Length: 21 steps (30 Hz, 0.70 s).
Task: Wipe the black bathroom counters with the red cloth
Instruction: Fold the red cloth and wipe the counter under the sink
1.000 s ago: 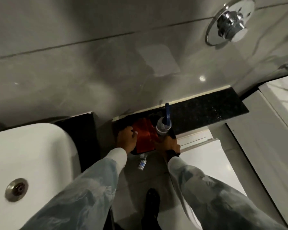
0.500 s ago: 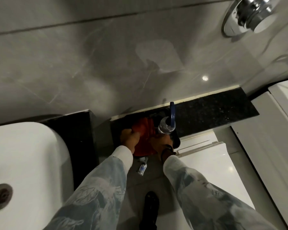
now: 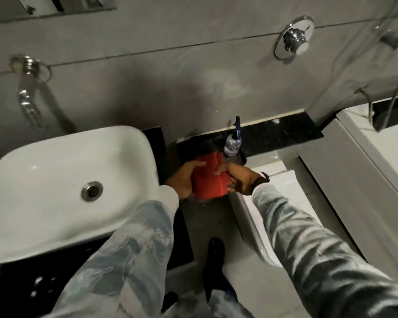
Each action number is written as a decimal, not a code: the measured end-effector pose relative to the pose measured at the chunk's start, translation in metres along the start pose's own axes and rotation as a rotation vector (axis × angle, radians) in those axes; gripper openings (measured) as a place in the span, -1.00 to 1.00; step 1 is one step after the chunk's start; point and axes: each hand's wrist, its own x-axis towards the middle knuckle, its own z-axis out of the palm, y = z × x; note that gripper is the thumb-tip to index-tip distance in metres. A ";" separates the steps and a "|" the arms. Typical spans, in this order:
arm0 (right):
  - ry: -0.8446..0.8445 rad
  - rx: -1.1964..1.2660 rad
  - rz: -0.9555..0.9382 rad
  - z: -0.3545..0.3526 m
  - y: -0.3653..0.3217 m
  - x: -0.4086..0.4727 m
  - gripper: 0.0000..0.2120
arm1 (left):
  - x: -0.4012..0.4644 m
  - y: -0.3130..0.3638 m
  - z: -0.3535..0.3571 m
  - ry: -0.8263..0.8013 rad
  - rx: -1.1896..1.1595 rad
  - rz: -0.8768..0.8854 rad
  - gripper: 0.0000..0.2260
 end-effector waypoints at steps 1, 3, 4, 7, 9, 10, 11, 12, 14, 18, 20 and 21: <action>-0.026 -0.013 0.016 0.009 0.015 -0.016 -0.95 | -0.019 -0.014 -0.008 -0.006 0.034 -0.002 -0.71; -0.080 -0.066 0.038 0.022 0.043 -0.035 -0.88 | -0.046 -0.042 -0.021 0.015 0.111 -0.046 -0.67; -0.097 -0.091 0.047 0.030 0.058 -0.044 -0.86 | -0.058 -0.057 -0.030 0.038 0.139 -0.070 -0.63; -0.104 -0.133 0.076 0.062 0.096 -0.066 -0.81 | -0.087 -0.096 -0.056 0.067 0.072 -0.078 -0.62; -0.072 -0.164 0.078 0.079 0.111 -0.075 -0.89 | -0.097 -0.114 -0.068 0.102 0.023 -0.048 -0.68; -0.042 -0.169 0.064 0.087 0.117 -0.078 -0.90 | -0.100 -0.122 -0.074 0.136 0.001 -0.008 -0.66; -0.005 -0.165 0.046 0.094 0.122 -0.079 -0.89 | -0.101 -0.129 -0.079 0.171 -0.008 0.042 -0.63; 0.022 -0.141 0.029 0.099 0.125 -0.081 -0.88 | -0.102 -0.134 -0.083 0.212 0.017 0.090 -0.62; 0.058 -0.087 -0.003 0.111 0.130 -0.080 -0.84 | -0.102 -0.144 -0.090 0.332 0.117 0.185 -0.63; 0.174 -0.160 -0.042 0.131 0.148 -0.062 -0.78 | -0.103 -0.158 -0.102 0.582 0.336 0.297 -0.57; 0.218 -0.187 -0.052 0.137 0.158 -0.050 -0.76 | -0.100 -0.168 -0.107 0.680 0.439 0.304 -0.49; 0.256 -0.198 -0.064 0.137 0.162 -0.045 -0.79 | -0.098 -0.175 -0.108 0.721 0.504 0.311 -0.48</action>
